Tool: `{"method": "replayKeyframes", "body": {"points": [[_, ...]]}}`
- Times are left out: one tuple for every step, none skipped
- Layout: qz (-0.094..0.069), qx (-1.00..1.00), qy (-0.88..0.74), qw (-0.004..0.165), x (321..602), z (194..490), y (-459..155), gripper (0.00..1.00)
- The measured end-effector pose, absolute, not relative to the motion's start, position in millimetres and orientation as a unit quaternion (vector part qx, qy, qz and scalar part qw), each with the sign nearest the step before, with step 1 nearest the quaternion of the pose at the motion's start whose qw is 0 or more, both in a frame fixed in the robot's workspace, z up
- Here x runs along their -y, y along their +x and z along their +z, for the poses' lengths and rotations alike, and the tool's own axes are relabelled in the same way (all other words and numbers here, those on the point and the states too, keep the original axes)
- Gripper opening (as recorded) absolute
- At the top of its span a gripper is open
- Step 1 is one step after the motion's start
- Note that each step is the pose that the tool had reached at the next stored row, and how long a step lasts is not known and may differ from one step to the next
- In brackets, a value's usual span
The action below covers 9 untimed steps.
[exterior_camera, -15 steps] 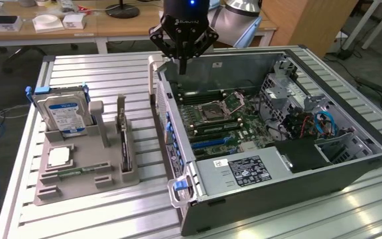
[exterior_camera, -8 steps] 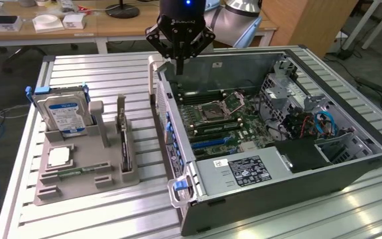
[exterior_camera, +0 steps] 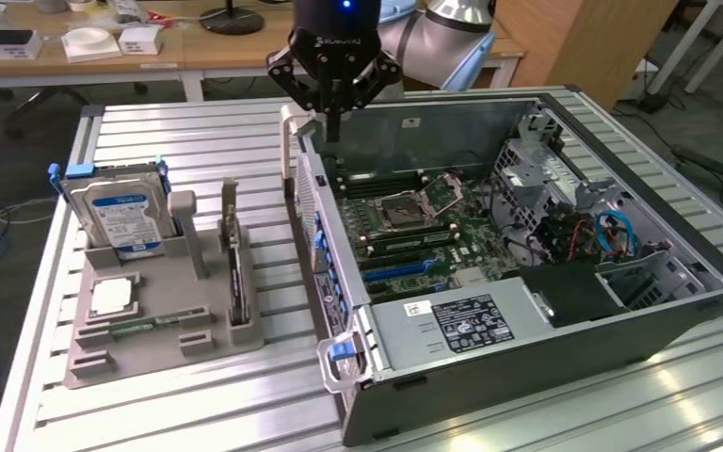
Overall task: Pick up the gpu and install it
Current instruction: 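Reach for the gpu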
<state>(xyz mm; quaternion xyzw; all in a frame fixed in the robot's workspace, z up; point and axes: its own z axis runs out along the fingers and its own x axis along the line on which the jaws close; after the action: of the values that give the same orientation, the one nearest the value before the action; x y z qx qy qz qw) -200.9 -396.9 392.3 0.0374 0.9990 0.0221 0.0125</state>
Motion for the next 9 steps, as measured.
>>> {"method": "replayKeyframes", "body": {"points": [[0.022,-0.999,0.037,0.012,396.9,392.4,-201.8,0.1],[0.022,-0.999,0.037,0.013,396.9,392.3,-202.6,0.1],[0.022,-0.999,0.037,0.012,396.9,392.3,-203.4,0.1],[0.022,-0.999,0.037,0.012,396.9,392.3,-204.3,0.1],[0.022,-0.999,0.037,0.012,396.9,392.3,-205.1,0.1],[0.022,-0.999,0.037,0.012,396.9,392.3,-205.9,0.1],[0.022,-0.999,0.037,0.012,396.9,392.3,-206.7,0.1],[0.022,-0.999,0.037,0.012,396.9,392.3,-207.5,0.1],[0.022,-0.999,0.037,0.012,396.9,392.3,-208.4,0.1]]}}
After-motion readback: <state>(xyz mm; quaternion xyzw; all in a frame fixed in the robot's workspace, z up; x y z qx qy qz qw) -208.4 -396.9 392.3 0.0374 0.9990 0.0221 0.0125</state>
